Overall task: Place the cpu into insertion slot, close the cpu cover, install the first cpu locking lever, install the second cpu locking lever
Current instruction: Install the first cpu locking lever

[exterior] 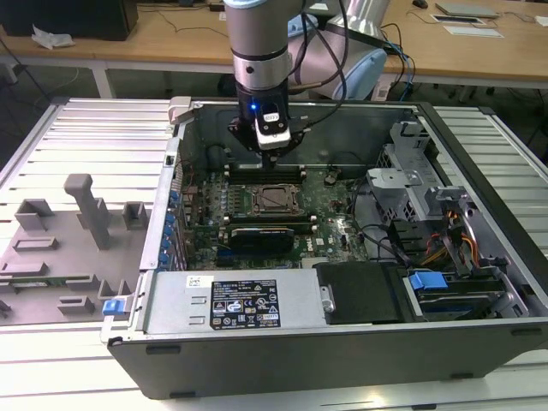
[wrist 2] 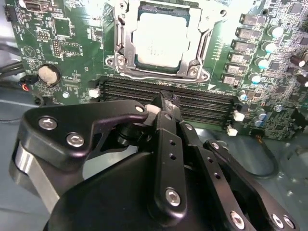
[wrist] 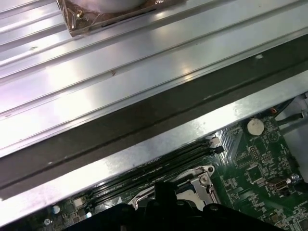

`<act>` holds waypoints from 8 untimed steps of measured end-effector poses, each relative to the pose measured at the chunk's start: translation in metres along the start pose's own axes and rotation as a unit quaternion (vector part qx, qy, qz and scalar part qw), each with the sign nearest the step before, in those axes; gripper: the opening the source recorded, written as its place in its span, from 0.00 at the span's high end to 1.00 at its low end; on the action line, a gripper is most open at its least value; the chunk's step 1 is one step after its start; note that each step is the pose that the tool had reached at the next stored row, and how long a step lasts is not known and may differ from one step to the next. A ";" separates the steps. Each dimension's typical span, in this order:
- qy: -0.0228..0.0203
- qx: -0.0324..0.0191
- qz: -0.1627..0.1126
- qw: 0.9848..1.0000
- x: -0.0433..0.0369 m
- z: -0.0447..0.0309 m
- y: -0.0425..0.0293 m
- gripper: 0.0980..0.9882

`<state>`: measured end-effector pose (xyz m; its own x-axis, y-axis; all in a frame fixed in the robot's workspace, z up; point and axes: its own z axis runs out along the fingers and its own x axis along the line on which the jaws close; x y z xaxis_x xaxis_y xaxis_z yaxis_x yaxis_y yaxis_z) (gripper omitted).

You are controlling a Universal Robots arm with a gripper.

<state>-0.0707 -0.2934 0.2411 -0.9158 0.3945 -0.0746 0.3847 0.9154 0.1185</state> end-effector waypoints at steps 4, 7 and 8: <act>0.005 0.009 -0.007 1.000 -0.0011 0.0003 -0.0002 0.99; 0.010 0.009 -0.038 0.999 -0.0011 0.0008 -0.0002 0.99; 0.011 0.008 -0.047 0.999 -0.0011 0.0009 -0.0002 0.99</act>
<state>-0.0697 -0.2940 0.2402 -0.9505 0.3043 -0.0637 0.2976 0.9498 0.0960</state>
